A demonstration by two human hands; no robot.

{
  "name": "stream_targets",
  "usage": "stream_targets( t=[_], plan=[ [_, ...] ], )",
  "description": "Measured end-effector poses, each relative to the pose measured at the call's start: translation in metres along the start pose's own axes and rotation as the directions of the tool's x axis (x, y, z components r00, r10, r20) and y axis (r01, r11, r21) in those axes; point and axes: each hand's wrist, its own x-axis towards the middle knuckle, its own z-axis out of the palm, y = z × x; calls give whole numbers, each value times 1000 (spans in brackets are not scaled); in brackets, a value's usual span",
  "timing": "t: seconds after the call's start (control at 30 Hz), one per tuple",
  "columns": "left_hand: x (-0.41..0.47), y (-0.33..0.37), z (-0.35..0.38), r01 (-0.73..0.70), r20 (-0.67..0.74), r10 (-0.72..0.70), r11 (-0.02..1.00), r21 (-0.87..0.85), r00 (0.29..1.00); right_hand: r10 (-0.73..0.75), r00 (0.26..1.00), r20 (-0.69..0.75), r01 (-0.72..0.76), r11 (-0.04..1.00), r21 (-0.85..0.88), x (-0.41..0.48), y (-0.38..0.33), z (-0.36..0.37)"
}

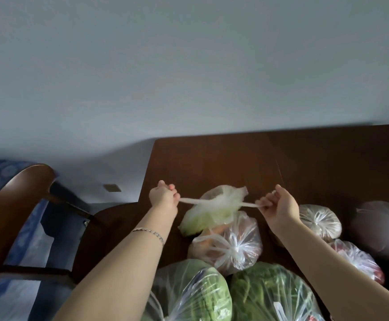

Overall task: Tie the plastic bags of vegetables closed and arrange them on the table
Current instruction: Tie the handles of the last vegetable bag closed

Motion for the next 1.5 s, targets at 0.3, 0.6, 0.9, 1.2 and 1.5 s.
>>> stream_targets(
  t=[0.3, 0.6, 0.9, 1.2, 1.5],
  plan=[
    [-17, -25, -5, -670, 647, 173, 218, 710, 742, -344, 926, 157, 353, 638, -685, 14, 6, 12],
    [-66, -31, 14, -712, 778, 44, 440, 548, 627, -190, 734, 651, 652, 464, -600, -32, 0, 55],
    [-73, -25, 10, -585, 706, 9, 569, 579, 708, -78, 683, 727, 727, -26, -686, -12, 44, 8],
    [-79, -14, 4, -430, 579, 195, 851, 302, 792, -171, 792, 586, 609, 152, -779, -14, 53, 14],
    [-92, -14, 31, -36, 595, -48, 991, 129, 802, 17, 673, 740, 730, -182, -659, -18, 62, 11]
  ],
)
